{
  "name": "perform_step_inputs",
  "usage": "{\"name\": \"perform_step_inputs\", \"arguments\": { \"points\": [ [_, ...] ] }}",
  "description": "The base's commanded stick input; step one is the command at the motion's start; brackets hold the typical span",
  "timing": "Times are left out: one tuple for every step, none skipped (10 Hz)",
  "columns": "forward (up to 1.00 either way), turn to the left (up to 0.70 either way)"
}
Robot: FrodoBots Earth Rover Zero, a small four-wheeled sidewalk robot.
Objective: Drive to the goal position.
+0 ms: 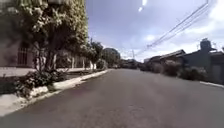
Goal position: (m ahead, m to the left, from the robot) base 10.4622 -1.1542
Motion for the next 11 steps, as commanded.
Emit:
{"name": "perform_step_inputs", "arguments": {
  "points": [
    [0.45,0.00],
    [0.45,0.00],
    [0.45,0.00],
    [0.45,0.00],
    [0.45,0.00],
    [0.45,0.00],
    [0.45,0.00],
    [0.45,0.00],
    [0.45,0.00],
    [0.45,0.00],
    [0.45,0.00]
  ]
}}
